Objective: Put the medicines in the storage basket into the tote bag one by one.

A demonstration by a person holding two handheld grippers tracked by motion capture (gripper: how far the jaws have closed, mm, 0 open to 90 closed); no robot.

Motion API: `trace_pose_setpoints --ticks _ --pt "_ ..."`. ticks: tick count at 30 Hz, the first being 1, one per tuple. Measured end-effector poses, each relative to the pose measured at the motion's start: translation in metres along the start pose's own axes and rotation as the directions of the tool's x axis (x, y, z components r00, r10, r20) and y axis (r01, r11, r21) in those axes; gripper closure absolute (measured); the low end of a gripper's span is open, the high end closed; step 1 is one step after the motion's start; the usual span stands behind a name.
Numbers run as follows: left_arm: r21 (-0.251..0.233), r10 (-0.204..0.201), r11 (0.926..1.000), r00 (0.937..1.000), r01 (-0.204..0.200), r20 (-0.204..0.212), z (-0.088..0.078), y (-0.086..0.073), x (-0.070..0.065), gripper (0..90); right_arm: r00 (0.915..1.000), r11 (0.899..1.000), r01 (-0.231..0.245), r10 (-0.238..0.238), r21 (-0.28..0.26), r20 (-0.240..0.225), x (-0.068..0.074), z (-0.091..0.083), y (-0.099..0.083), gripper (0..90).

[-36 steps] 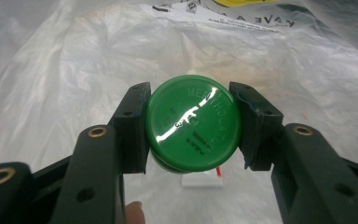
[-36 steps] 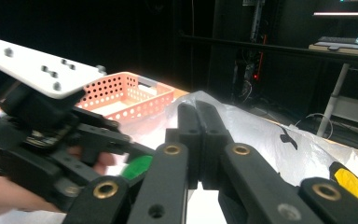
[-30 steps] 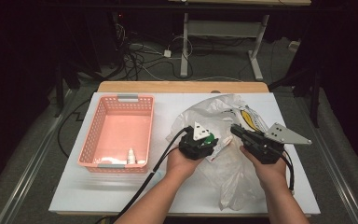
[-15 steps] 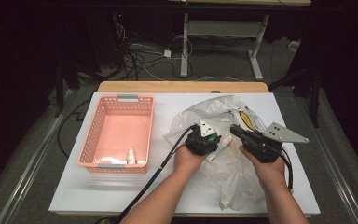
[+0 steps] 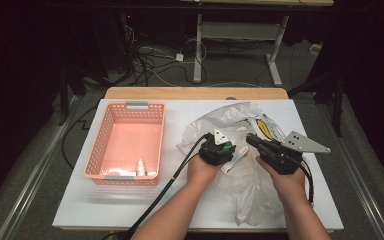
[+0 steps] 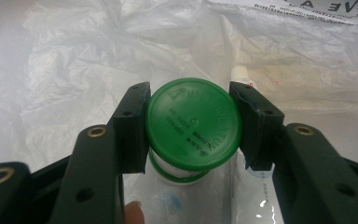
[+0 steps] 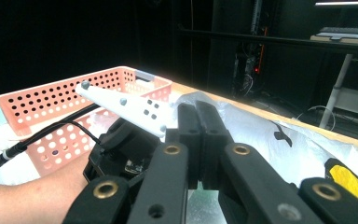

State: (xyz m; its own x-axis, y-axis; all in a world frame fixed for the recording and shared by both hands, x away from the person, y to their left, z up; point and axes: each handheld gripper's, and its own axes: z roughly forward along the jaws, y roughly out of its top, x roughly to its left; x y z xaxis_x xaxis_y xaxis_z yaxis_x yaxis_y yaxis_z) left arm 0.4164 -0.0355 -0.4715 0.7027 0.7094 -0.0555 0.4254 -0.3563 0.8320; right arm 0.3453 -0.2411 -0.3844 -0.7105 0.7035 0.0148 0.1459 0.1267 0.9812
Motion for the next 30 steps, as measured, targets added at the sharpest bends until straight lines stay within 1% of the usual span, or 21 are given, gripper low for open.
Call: trace_pose_setpoints --ticks 3,4,7,9,10,12,16,22,25,26,28,30 --pt "-0.001 0.001 1.0 1.0 -0.001 -0.001 0.0 0.0 0.001 49.3 1.0 1.0 0.001 -0.001 0.001 0.0 0.0 0.0 0.0 90.0" --pt "-0.002 0.004 1.0 0.9999 -0.004 -0.01 0.0 0.0 0.001 46.2 1.0 1.0 0.001 -0.001 0.0 0.0 0.0 0.0 0.0 90.0" --pt "-0.009 0.015 0.9998 0.9997 -0.016 -0.018 -0.003 0.001 0.0 38.5 1.0 1.0 0.004 -0.004 0.002 -0.002 0.0 0.0 0.0 90.0" --pt "-0.01 0.02 0.9997 0.9998 -0.02 -0.009 -0.005 0.002 -0.001 37.2 1.0 1.0 0.006 -0.006 0.003 -0.002 0.0 0.0 0.0 90.0" --pt "-0.011 0.018 0.9998 0.9998 -0.018 -0.001 -0.006 0.003 -0.002 35.0 1.0 1.0 0.006 -0.006 0.001 -0.001 0.0 0.0 0.0 90.0" --pt "-0.004 0.014 0.9999 0.9997 -0.014 0.02 -0.009 0.003 -0.002 33.9 1.0 1.0 0.006 -0.006 0.0 0.0 0.0 -0.001 0.0 90.0" --pt "0.016 0.015 0.9997 0.9985 -0.016 0.053 -0.015 0.004 -0.006 27.3 1.0 1.0 0.009 -0.009 0.0 0.002 0.0 -0.001 0.0 90.0" --pt "0.024 0.026 0.9993 0.9973 -0.028 0.069 -0.028 0.001 -0.012 17.3 0.9999 1.0 0.011 -0.011 0.0 0.003 0.002 -0.001 0.001 90.0" --pt "0.015 0.03 0.9994 0.9972 -0.031 0.068 -0.035 -0.003 -0.017 15.9 0.9999 1.0 0.012 -0.012 -0.001 0.003 0.002 -0.002 0.001 90.0" --pt "0.016 0.036 0.9992 0.997 -0.037 0.069 -0.038 -0.005 -0.018 14.2 0.9999 1.0 0.014 -0.014 -0.001 0.002 0.003 -0.002 0.001 90.0" --pt "0.015 0.042 0.999 0.9971 -0.043 0.063 -0.041 -0.008 -0.02 14.2 0.9999 1.0 0.016 -0.016 0.001 0.003 0.003 -0.002 0.002 90.0" --pt "0.011 0.037 0.9992 0.9975 -0.038 0.06 -0.044 -0.011 -0.02 12.9 0.9998 1.0 0.018 -0.018 0.001 0.001 0.004 -0.002 0.002 90.0"
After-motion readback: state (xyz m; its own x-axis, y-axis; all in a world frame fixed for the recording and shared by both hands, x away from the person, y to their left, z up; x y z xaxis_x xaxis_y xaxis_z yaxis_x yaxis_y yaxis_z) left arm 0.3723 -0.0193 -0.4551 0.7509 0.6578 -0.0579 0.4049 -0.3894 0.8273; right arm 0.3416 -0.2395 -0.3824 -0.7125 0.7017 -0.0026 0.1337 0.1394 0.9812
